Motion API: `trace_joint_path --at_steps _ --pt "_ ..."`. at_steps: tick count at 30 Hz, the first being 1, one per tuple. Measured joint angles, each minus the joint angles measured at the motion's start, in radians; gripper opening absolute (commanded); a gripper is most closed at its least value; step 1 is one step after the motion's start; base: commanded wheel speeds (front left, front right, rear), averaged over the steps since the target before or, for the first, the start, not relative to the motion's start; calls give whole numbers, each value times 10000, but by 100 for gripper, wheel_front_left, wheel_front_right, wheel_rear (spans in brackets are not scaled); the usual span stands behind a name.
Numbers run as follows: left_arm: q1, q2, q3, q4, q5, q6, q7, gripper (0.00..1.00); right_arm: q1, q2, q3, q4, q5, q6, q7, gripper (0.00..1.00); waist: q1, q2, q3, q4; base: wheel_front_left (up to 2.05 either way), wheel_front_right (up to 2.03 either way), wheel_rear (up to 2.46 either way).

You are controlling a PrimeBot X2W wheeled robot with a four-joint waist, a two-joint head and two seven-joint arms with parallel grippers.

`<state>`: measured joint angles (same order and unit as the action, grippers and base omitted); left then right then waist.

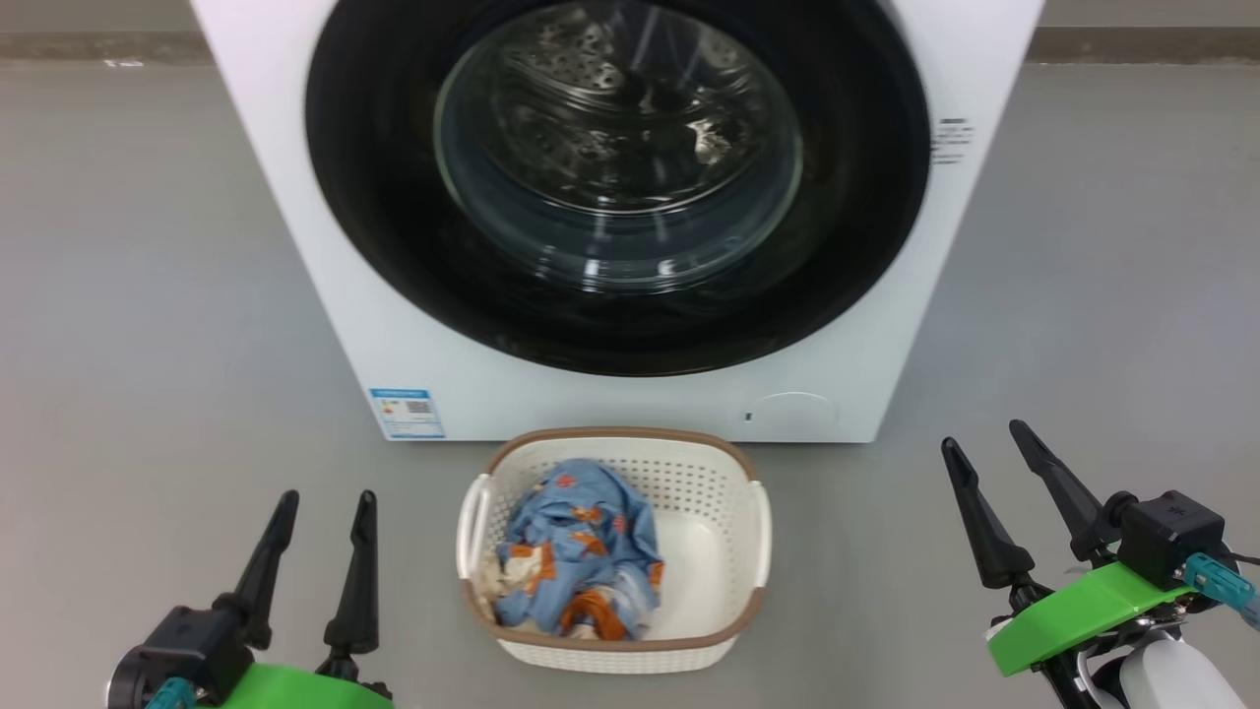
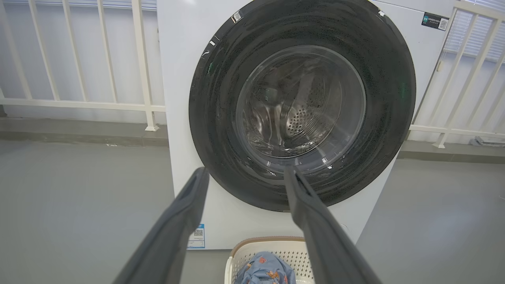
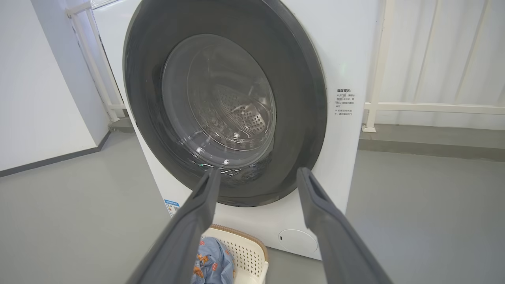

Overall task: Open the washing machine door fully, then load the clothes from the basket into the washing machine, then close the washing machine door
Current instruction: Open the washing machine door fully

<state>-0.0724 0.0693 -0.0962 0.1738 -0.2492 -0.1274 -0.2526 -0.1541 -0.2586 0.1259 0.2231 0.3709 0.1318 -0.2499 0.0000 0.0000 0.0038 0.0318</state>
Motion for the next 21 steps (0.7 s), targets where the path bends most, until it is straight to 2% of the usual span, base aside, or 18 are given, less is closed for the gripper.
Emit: trace_joint_path --at_steps 3,10,21 --pt "0 0 -100 -127 -384 -2 -2 100 0 -2 -2 2 0 0 0 100 1 0 4 -6 120 120 -240" --pt "0 17 -199 -138 -462 -2 -2 100 0 -8 -8 29 0 0 0 100 0 0 0 -18 83 83 -167" --pt "0 136 -259 -107 -535 -2 0 100 0 2 4 36 0 0 0 100 0 0 -13 -16 16 16 -32"
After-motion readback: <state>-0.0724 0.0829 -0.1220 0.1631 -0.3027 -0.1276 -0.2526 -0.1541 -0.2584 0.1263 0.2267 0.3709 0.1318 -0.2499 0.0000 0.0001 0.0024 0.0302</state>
